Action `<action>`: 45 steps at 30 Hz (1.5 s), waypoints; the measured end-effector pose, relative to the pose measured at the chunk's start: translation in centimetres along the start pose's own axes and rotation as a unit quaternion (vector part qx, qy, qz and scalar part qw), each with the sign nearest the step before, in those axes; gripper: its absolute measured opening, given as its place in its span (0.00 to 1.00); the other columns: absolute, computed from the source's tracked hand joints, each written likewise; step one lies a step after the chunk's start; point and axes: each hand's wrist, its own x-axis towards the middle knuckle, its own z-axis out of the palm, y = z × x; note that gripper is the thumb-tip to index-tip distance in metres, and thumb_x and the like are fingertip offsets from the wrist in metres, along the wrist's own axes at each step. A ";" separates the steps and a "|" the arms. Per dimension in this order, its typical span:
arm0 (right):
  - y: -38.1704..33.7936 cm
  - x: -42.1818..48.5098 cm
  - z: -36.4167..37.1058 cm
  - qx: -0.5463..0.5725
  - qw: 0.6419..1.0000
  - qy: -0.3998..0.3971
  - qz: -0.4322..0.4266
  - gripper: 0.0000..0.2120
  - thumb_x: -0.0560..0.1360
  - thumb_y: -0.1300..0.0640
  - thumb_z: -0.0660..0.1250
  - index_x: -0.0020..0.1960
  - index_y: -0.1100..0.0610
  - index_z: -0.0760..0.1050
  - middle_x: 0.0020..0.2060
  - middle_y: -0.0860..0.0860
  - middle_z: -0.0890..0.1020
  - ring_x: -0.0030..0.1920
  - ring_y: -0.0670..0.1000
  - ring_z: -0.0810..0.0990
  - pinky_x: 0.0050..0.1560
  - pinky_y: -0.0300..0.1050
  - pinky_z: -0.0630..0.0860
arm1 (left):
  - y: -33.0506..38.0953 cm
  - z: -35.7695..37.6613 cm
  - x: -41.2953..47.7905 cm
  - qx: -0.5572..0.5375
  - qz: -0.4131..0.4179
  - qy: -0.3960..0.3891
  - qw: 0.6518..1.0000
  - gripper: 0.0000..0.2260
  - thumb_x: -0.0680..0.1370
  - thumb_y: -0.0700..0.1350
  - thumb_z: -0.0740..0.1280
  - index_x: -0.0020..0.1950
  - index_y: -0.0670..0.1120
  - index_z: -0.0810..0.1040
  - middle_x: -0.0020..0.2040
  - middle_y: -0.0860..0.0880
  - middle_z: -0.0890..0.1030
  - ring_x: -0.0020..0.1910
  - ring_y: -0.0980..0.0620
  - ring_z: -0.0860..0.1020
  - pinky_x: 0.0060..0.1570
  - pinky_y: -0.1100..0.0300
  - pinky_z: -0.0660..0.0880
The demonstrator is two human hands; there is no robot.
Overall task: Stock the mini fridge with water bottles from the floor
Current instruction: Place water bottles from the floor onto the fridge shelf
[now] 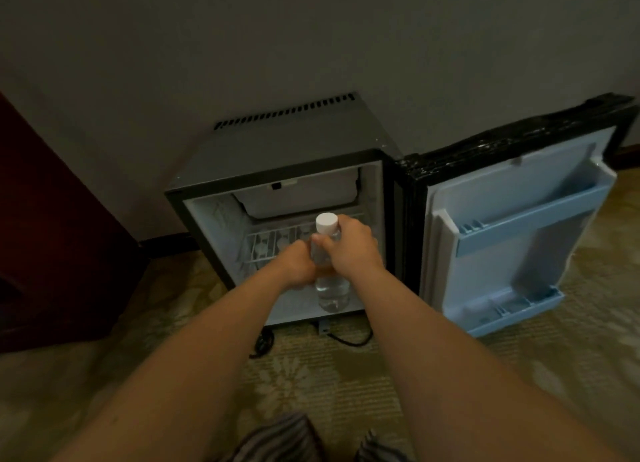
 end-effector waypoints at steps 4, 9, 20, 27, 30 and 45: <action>0.2 2.2 1.0 -0.032 0.999 0.004 0.016 0.18 0.75 0.48 0.67 0.61 0.56 0.73 0.58 0.56 0.79 0.60 0.59 0.75 0.55 0.51 0.73 | -1.8 1.4 1.9 -0.085 -0.021 0.004 0.996 0.08 0.74 0.46 0.69 0.40 0.42 0.76 0.40 0.41 0.78 0.46 0.39 0.80 0.51 0.44 0.78; 2.2 4.9 1.4 -0.078 0.997 -0.011 0.015 0.17 0.75 0.48 0.67 0.60 0.56 0.74 0.56 0.55 0.80 0.58 0.57 0.77 0.48 0.45 0.71 | -3.2 2.9 4.5 -0.164 -0.023 -0.022 0.986 0.09 0.78 0.48 0.65 0.48 0.42 0.79 0.40 0.49 0.79 0.42 0.51 0.78 0.36 0.64 0.72; 11.7 7.9 6.8 -0.021 0.996 0.006 0.083 0.15 0.76 0.52 0.66 0.60 0.58 0.73 0.57 0.56 0.79 0.59 0.56 0.76 0.58 0.48 0.72 | -7.6 9.6 11.2 -0.381 -0.189 -0.083 0.901 0.15 0.81 0.48 0.55 0.64 0.46 0.73 0.62 0.48 0.77 0.60 0.51 0.75 0.52 0.56 0.70; 14.2 10.8 11.0 0.019 0.992 0.057 0.113 0.13 0.76 0.58 0.66 0.59 0.59 0.75 0.55 0.57 0.80 0.58 0.56 0.77 0.51 0.41 0.70 | -10.0 12.4 14.2 -0.531 -0.184 -0.070 0.824 0.15 0.81 0.52 0.53 0.63 0.50 0.72 0.59 0.48 0.78 0.55 0.52 0.75 0.55 0.56 0.72; 15.1 11.6 12.0 0.016 0.991 0.058 0.117 0.15 0.75 0.59 0.66 0.61 0.61 0.75 0.58 0.58 0.79 0.61 0.56 0.77 0.54 0.39 0.69 | -10.3 13.3 15.3 -0.573 -0.182 -0.072 0.795 0.13 0.81 0.52 0.53 0.53 0.52 0.77 0.53 0.49 0.80 0.55 0.50 0.76 0.67 0.49 0.69; 19.5 14.6 15.2 0.274 0.919 0.107 0.264 0.21 0.79 0.56 0.62 0.71 0.56 0.65 0.68 0.55 0.71 0.67 0.56 0.72 0.68 0.44 0.67 | -10.2 13.8 20.2 -0.605 -0.230 -0.027 0.762 0.17 0.81 0.50 0.55 0.67 0.45 0.71 0.44 0.48 0.77 0.44 0.53 0.75 0.56 0.53 0.70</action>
